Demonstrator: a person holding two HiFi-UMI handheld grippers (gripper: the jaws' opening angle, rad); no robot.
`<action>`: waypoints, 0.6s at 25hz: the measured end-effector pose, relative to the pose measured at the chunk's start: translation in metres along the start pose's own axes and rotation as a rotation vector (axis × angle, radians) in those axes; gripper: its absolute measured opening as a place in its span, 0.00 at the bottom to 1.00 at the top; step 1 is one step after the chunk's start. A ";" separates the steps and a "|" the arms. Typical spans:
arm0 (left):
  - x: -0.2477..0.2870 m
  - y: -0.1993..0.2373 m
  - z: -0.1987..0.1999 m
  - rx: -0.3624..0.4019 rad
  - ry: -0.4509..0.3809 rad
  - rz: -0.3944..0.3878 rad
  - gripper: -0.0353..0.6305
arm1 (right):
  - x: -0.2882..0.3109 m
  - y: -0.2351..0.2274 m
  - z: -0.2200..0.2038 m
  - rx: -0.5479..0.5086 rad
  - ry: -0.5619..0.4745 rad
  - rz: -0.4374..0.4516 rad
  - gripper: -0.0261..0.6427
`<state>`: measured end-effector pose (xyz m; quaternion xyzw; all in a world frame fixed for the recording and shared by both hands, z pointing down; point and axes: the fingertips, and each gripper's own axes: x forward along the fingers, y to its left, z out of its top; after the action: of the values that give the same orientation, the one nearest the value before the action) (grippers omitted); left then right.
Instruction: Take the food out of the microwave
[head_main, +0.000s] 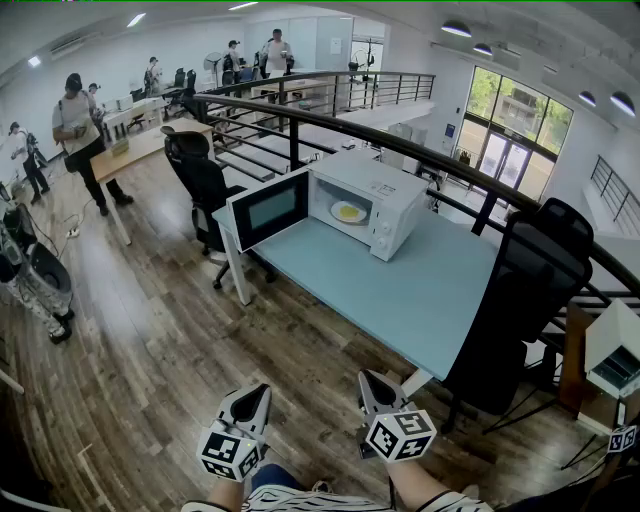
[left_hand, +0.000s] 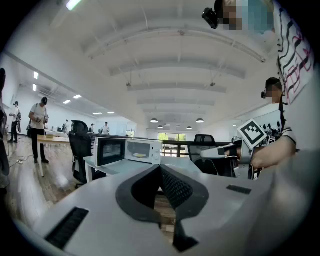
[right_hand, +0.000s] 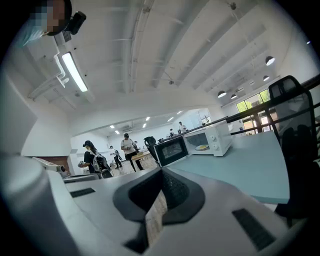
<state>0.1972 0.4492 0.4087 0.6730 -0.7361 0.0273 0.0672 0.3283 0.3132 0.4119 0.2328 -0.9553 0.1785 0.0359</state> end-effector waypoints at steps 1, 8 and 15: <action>0.002 0.003 0.000 -0.003 -0.007 -0.001 0.09 | 0.004 0.000 -0.001 0.003 -0.002 -0.001 0.08; 0.033 0.035 -0.004 -0.056 -0.040 -0.037 0.09 | 0.044 -0.004 0.001 0.023 -0.046 -0.038 0.08; 0.080 0.096 0.002 -0.089 -0.022 -0.148 0.10 | 0.109 -0.002 0.003 0.040 -0.053 -0.120 0.09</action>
<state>0.0953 0.3793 0.4225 0.7223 -0.6854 -0.0178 0.0909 0.2320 0.2634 0.4267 0.2950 -0.9365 0.1889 0.0164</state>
